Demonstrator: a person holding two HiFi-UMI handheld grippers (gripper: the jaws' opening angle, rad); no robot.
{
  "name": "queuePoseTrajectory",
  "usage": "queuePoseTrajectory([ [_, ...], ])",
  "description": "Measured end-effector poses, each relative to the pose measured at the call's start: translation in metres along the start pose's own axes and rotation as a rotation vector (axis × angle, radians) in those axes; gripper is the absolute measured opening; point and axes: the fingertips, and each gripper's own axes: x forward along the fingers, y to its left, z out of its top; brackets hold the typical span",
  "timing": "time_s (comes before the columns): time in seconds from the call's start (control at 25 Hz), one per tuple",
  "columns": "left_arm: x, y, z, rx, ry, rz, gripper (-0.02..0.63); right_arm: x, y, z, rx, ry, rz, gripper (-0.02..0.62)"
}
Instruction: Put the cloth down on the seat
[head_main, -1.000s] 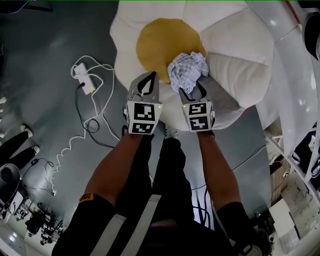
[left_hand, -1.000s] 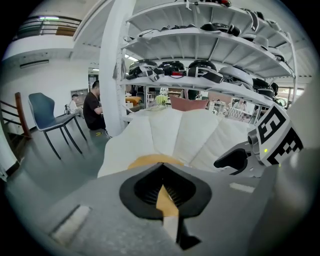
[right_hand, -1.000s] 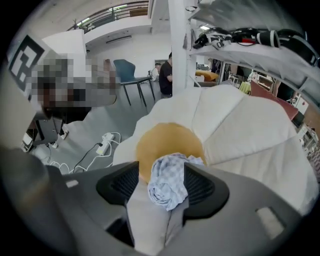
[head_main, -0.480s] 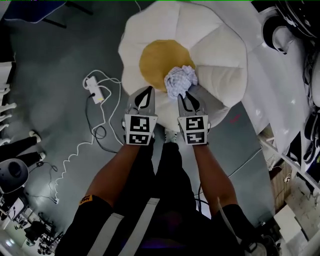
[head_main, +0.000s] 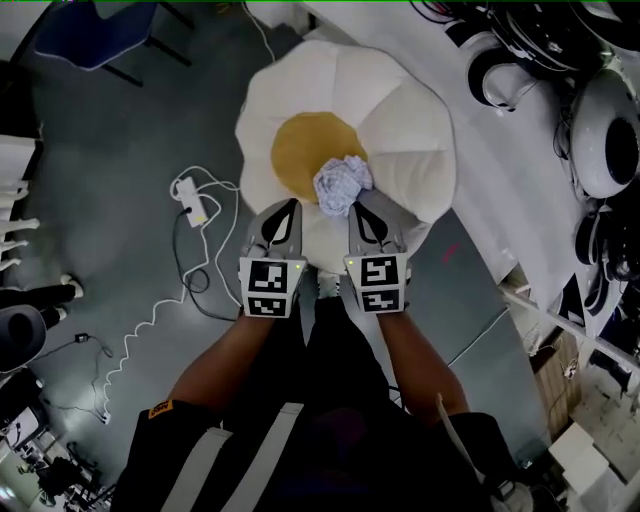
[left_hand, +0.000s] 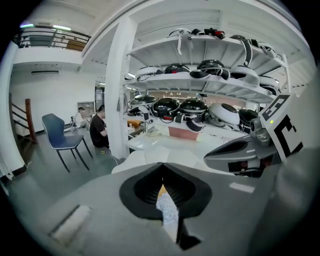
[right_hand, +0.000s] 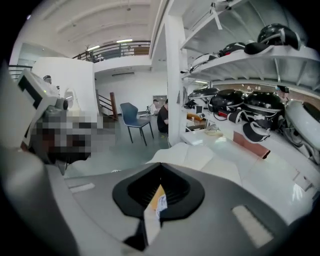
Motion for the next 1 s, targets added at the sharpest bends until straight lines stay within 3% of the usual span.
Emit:
queuePoseTrajectory([
  [0.6,-0.106,-0.043,0.074,-0.055,-0.108,0.044,0.002,-0.111,0.028,0.065,0.006,-0.122,0.019,0.000],
  [1.0,-0.165,-0.047,0.099,-0.014,-0.177,-0.023,0.000,-0.156,0.066,0.097,0.024,-0.212,-0.017,0.000],
])
